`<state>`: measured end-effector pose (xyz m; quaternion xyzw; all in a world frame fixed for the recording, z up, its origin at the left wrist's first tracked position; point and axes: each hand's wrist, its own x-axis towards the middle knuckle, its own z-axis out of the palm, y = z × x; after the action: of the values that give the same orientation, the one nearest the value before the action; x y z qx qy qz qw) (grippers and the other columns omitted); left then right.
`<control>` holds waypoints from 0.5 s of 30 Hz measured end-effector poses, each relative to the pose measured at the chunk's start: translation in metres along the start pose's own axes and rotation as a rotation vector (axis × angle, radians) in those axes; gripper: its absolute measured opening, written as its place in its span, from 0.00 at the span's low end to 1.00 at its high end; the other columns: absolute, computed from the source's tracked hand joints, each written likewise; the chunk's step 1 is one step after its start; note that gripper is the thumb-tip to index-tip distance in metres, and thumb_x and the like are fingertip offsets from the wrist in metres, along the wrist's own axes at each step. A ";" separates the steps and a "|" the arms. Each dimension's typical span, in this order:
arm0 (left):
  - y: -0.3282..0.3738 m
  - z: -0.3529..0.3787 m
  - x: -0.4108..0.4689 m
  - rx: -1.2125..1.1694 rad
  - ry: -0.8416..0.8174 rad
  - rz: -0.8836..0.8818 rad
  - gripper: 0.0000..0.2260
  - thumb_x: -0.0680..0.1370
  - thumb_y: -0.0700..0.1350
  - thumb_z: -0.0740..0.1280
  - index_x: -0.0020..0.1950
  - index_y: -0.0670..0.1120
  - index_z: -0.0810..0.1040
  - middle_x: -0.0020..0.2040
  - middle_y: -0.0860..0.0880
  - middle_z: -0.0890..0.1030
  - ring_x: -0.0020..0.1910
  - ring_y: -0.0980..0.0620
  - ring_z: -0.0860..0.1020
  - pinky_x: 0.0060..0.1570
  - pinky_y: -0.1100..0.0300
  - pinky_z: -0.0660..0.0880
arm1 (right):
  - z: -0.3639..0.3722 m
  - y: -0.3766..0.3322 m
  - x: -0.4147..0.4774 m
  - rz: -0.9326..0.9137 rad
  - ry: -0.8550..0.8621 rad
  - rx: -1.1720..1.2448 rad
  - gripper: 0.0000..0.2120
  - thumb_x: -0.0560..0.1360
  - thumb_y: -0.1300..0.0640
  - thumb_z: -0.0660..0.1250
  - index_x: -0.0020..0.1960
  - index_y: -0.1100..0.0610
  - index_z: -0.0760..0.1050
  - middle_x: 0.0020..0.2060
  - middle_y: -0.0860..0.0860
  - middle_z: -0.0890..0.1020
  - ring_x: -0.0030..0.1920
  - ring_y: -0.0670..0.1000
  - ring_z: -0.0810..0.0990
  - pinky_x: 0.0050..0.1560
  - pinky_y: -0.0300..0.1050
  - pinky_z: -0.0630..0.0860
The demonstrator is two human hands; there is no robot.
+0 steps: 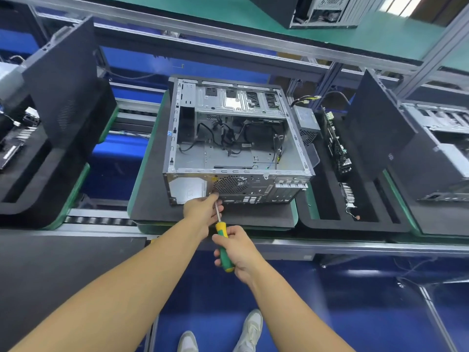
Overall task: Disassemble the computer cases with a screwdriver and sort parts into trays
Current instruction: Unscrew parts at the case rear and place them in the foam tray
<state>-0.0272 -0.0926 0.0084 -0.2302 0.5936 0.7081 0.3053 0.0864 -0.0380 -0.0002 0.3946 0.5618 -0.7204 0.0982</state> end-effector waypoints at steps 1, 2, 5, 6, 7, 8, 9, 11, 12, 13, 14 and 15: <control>-0.001 0.000 0.002 0.005 0.002 0.004 0.08 0.78 0.45 0.71 0.51 0.40 0.79 0.44 0.45 0.85 0.40 0.51 0.83 0.34 0.61 0.79 | -0.001 0.000 0.001 0.004 -0.001 -0.006 0.13 0.77 0.58 0.70 0.57 0.55 0.69 0.46 0.55 0.78 0.31 0.46 0.78 0.30 0.42 0.77; -0.003 -0.001 0.003 0.000 0.002 0.009 0.08 0.78 0.45 0.71 0.51 0.41 0.79 0.44 0.45 0.85 0.40 0.52 0.84 0.34 0.61 0.80 | -0.002 0.000 0.002 0.004 -0.001 -0.015 0.13 0.77 0.58 0.71 0.57 0.54 0.69 0.46 0.55 0.78 0.32 0.47 0.78 0.31 0.43 0.78; -0.003 0.000 0.005 -0.009 -0.004 0.015 0.05 0.80 0.44 0.70 0.50 0.42 0.78 0.44 0.45 0.85 0.40 0.51 0.84 0.38 0.58 0.80 | -0.005 0.001 0.004 0.004 0.004 -0.036 0.13 0.77 0.56 0.71 0.57 0.52 0.70 0.47 0.55 0.79 0.35 0.48 0.79 0.33 0.43 0.78; -0.003 0.000 0.006 -0.007 -0.007 0.015 0.04 0.80 0.43 0.69 0.50 0.42 0.77 0.44 0.44 0.84 0.40 0.51 0.84 0.39 0.58 0.80 | -0.006 0.001 0.004 0.001 0.004 -0.042 0.13 0.77 0.56 0.71 0.57 0.52 0.70 0.47 0.55 0.79 0.35 0.49 0.79 0.33 0.43 0.79; -0.003 0.000 0.007 -0.001 -0.010 0.017 0.04 0.80 0.43 0.69 0.50 0.43 0.77 0.45 0.44 0.84 0.40 0.51 0.84 0.38 0.58 0.79 | -0.007 0.001 0.004 -0.001 0.004 -0.050 0.13 0.77 0.56 0.71 0.57 0.52 0.70 0.47 0.55 0.79 0.36 0.49 0.79 0.34 0.43 0.79; -0.003 0.000 0.007 0.003 -0.013 0.020 0.03 0.80 0.42 0.68 0.50 0.43 0.77 0.45 0.44 0.84 0.41 0.50 0.84 0.38 0.58 0.79 | -0.008 0.002 0.004 -0.005 0.005 -0.059 0.13 0.77 0.56 0.71 0.57 0.52 0.70 0.47 0.55 0.79 0.36 0.49 0.79 0.34 0.43 0.79; -0.003 -0.001 0.008 0.004 -0.022 0.024 0.03 0.80 0.42 0.68 0.50 0.43 0.77 0.45 0.44 0.84 0.41 0.50 0.84 0.39 0.58 0.79 | -0.009 0.002 0.003 -0.012 0.008 -0.071 0.12 0.77 0.55 0.71 0.57 0.52 0.70 0.47 0.55 0.79 0.37 0.49 0.79 0.34 0.43 0.79; -0.003 -0.004 0.009 0.005 -0.044 0.031 0.02 0.80 0.41 0.67 0.51 0.43 0.77 0.46 0.43 0.84 0.42 0.48 0.83 0.41 0.57 0.80 | -0.010 0.001 0.001 -0.025 0.013 -0.100 0.11 0.78 0.53 0.70 0.57 0.52 0.71 0.47 0.55 0.80 0.38 0.50 0.79 0.34 0.43 0.79; -0.003 -0.005 0.010 0.016 -0.046 0.035 0.02 0.81 0.41 0.67 0.51 0.43 0.77 0.46 0.43 0.84 0.43 0.48 0.83 0.42 0.57 0.80 | -0.011 0.000 0.000 -0.027 0.009 -0.113 0.10 0.78 0.51 0.68 0.57 0.52 0.72 0.47 0.55 0.80 0.38 0.50 0.79 0.34 0.43 0.79; -0.002 -0.007 0.010 0.038 -0.039 0.039 0.03 0.81 0.42 0.66 0.51 0.43 0.78 0.45 0.43 0.84 0.43 0.48 0.83 0.42 0.57 0.80 | -0.011 -0.002 -0.002 -0.029 -0.001 -0.131 0.10 0.79 0.50 0.66 0.57 0.53 0.73 0.46 0.54 0.81 0.37 0.50 0.78 0.33 0.43 0.78; -0.003 -0.008 0.010 0.064 -0.028 0.041 0.05 0.82 0.42 0.64 0.50 0.42 0.78 0.45 0.44 0.84 0.43 0.48 0.84 0.42 0.57 0.80 | -0.012 -0.003 -0.003 -0.031 -0.016 -0.158 0.10 0.80 0.49 0.64 0.57 0.53 0.74 0.44 0.52 0.82 0.36 0.49 0.77 0.32 0.43 0.77; -0.003 -0.009 0.010 0.086 -0.022 0.041 0.08 0.82 0.42 0.62 0.49 0.42 0.79 0.44 0.44 0.84 0.43 0.48 0.84 0.41 0.57 0.79 | -0.012 -0.005 -0.004 -0.033 -0.028 -0.193 0.10 0.81 0.48 0.62 0.56 0.53 0.76 0.41 0.51 0.82 0.34 0.49 0.76 0.31 0.43 0.76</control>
<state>-0.0325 -0.0996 -0.0024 -0.1968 0.6248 0.6903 0.3071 0.0920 -0.0272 0.0054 0.3638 0.6335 -0.6701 0.1316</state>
